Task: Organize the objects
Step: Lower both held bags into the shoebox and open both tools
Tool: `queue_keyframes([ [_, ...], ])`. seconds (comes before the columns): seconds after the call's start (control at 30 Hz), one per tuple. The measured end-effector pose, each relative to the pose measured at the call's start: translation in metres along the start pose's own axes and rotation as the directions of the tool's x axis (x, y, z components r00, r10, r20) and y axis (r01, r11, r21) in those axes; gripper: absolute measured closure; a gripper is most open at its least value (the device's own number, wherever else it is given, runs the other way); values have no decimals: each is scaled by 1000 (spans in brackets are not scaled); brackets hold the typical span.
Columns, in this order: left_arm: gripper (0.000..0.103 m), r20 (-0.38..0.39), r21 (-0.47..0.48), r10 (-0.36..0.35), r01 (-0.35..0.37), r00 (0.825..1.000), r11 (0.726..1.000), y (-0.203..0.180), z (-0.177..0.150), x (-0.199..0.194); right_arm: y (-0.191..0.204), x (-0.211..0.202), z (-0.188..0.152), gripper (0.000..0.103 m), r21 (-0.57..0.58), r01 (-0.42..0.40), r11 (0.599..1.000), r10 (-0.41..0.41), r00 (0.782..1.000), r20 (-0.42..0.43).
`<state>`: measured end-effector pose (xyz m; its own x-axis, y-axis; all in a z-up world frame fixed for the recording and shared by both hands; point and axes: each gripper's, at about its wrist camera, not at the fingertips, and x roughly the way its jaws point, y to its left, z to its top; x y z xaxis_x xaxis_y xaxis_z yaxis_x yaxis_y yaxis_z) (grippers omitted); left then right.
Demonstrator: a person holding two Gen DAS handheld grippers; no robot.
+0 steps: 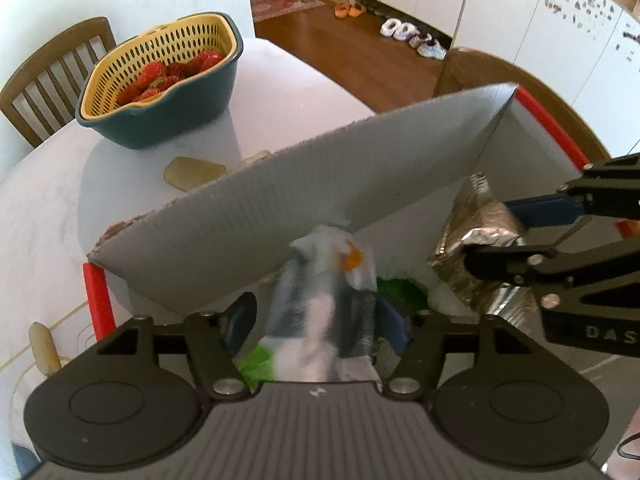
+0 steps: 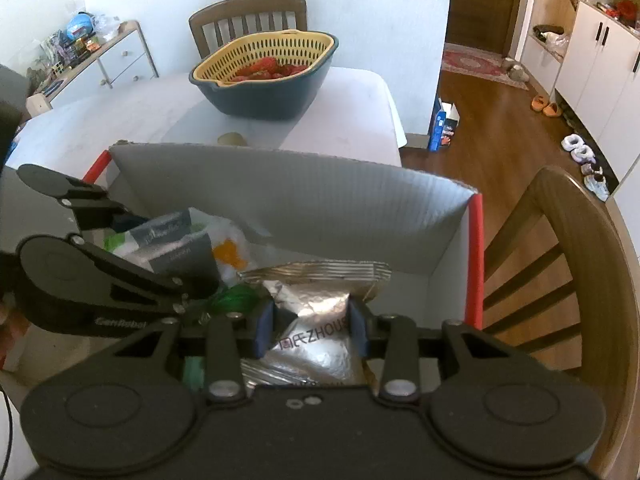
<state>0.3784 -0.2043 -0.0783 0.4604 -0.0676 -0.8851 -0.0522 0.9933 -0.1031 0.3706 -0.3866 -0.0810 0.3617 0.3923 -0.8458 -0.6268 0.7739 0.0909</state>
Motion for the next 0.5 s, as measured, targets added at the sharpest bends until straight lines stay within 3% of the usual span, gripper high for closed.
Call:
queue_keyframes([
  [0.5,34,80,-57,-38,43,996,997,6,-11,-43,-3,-26,-3,53,42,-17,999,15,999,51],
])
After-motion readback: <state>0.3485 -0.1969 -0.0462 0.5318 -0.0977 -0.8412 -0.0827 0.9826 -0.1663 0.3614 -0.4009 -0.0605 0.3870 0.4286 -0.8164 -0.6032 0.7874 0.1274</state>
